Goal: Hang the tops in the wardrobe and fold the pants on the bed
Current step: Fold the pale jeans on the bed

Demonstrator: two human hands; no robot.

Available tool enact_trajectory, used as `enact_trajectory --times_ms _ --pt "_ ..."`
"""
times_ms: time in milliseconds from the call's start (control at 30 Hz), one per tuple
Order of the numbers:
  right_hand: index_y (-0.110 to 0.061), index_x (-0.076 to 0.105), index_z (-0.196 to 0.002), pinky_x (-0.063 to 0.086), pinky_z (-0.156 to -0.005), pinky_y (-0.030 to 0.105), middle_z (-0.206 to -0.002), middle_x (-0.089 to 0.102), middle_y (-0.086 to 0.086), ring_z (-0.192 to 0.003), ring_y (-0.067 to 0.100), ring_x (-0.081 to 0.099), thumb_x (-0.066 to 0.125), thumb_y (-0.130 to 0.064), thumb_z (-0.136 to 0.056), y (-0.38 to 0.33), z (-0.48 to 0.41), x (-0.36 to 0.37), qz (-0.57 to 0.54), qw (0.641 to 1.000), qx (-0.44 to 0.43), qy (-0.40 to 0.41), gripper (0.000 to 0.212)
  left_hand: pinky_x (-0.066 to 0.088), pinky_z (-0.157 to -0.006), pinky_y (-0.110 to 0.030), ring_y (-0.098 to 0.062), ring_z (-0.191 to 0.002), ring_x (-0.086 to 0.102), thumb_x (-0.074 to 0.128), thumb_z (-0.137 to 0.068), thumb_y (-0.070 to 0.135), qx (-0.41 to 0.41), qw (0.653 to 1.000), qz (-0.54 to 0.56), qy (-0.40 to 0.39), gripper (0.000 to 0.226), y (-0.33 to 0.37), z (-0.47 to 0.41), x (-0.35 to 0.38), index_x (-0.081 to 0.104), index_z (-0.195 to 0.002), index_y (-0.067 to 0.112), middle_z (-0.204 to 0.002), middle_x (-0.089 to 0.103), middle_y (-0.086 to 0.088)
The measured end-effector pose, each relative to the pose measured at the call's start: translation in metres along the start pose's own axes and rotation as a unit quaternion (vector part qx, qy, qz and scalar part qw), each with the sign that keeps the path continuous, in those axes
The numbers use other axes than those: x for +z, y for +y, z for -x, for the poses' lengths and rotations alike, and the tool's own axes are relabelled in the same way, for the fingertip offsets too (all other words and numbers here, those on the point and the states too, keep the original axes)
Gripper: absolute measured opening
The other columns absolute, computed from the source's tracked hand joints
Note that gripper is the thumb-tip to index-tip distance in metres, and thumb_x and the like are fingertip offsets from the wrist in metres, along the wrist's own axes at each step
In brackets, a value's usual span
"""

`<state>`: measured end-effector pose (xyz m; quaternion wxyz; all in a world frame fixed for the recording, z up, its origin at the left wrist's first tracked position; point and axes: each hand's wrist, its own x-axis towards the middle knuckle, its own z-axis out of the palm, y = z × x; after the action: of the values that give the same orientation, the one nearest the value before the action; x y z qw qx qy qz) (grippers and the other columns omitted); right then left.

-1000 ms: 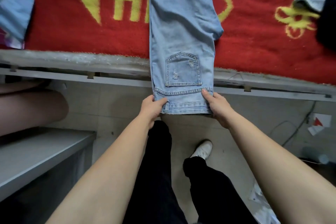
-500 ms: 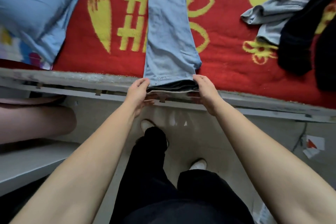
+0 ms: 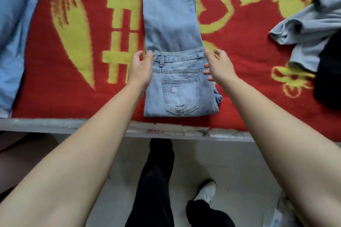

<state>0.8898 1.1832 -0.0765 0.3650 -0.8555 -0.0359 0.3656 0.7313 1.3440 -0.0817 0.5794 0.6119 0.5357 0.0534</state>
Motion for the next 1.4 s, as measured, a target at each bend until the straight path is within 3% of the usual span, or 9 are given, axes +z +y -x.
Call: enact_trajectory --times_ms 133,233,300,667,867,1000,1167,1267,1400 --pt "-0.022 0.045 -0.147 0.039 -0.106 0.044 -0.138 0.047 0.017 -0.124 0.035 0.046 0.053 -0.045 -0.098 0.037 -0.014 0.016 0.318 0.929 -0.186 -0.009 0.054 0.027 -0.117 -0.044 -0.028 -0.144 0.031 0.047 -0.101 0.042 0.118 0.935 -0.312 -0.122 0.057 -0.044 -0.021 0.005 0.036 -0.151 0.016 -0.156 0.034 -0.013" --pt "-0.022 0.031 -0.156 0.025 -0.117 0.047 -0.161 0.018 0.022 -0.139 0.041 0.027 0.049 -0.050 -0.099 0.067 -0.007 0.027 0.457 0.857 -0.234 -0.036 0.066 0.015 -0.119 -0.051 -0.018 -0.153 -0.005 0.036 -0.100 0.055 0.105 0.896 -0.396 -0.174 0.065 -0.078 -0.015 0.010 0.014 -0.157 0.032 -0.166 -0.012 0.002" --pt "-0.019 0.023 -0.159 0.019 -0.119 0.048 -0.165 0.005 0.022 -0.144 0.041 0.020 0.044 -0.050 -0.101 0.083 -0.002 0.035 0.478 0.845 -0.239 -0.024 0.069 0.013 -0.117 -0.052 -0.016 -0.152 -0.012 0.034 -0.101 0.055 0.128 0.890 -0.414 -0.144 0.067 -0.088 -0.009 0.017 0.007 -0.158 0.032 -0.164 -0.021 0.002" --pt "-0.013 0.032 -0.156 0.016 -0.121 0.057 -0.164 0.015 0.018 -0.152 0.041 0.008 0.043 -0.045 -0.103 0.128 0.046 0.052 0.483 0.816 -0.316 -0.028 0.063 0.014 -0.121 -0.048 -0.033 -0.152 -0.001 0.034 -0.103 0.046 0.158 0.859 -0.480 -0.087 0.071 -0.117 0.037 0.020 0.008 -0.158 0.010 -0.163 -0.014 -0.020" --pt "-0.001 0.034 -0.153 0.018 -0.120 0.059 -0.162 0.018 0.025 -0.152 0.042 0.013 0.054 -0.052 -0.086 0.124 0.054 0.029 0.522 0.763 -0.377 -0.053 0.086 0.028 -0.113 -0.058 -0.036 -0.146 0.026 0.050 -0.093 0.053 0.386 0.731 -0.557 -0.087 0.073 -0.117 0.048 0.004 0.044 -0.145 0.002 -0.155 0.031 -0.024" --pt "0.000 0.028 -0.154 0.021 -0.120 0.057 -0.162 0.017 0.025 -0.150 0.046 0.013 0.062 -0.026 -0.077 0.128 0.060 0.022 0.570 0.741 -0.344 -0.085 0.088 0.016 -0.119 -0.057 -0.042 -0.149 0.015 0.064 -0.081 0.041 0.375 0.645 -0.636 -0.196 0.090 -0.122 0.052 0.001 0.026 -0.154 0.004 -0.161 0.018 -0.022" --pt "-0.007 0.019 -0.158 0.028 -0.114 0.052 -0.166 0.010 0.019 -0.153 0.040 0.005 0.051 -0.013 -0.091 0.118 0.054 0.025 0.578 0.756 -0.289 -0.106 0.074 0.003 -0.121 -0.051 -0.039 -0.151 0.002 0.048 -0.090 0.005 0.319 0.668 -0.653 -0.158 0.076 -0.114 0.056 0.012 0.011 -0.157 0.007 -0.164 0.004 -0.018" --pt "-0.010 0.041 -0.146 0.050 -0.096 0.046 -0.156 0.034 0.013 -0.146 0.035 0.026 0.051 -0.007 -0.091 0.108 0.061 0.020 0.541 0.785 -0.287 -0.093 0.056 0.009 -0.121 -0.047 -0.037 -0.150 0.013 0.047 -0.090 -0.003 0.290 0.708 -0.627 -0.147 0.070 -0.103 0.068 0.018 0.021 -0.154 0.005 -0.163 0.016 -0.017" --pt "-0.017 0.061 -0.125 0.055 -0.083 0.041 -0.130 0.058 -0.001 -0.125 0.026 0.049 0.055 -0.012 -0.085 0.094 0.082 -0.002 0.481 0.817 -0.314 -0.051 0.040 0.026 -0.114 -0.043 -0.034 -0.141 0.036 0.050 -0.083 -0.006 0.282 0.773 -0.561 -0.098 0.063 -0.077 0.099 0.013 0.045 -0.144 0.006 -0.153 0.041 -0.014"
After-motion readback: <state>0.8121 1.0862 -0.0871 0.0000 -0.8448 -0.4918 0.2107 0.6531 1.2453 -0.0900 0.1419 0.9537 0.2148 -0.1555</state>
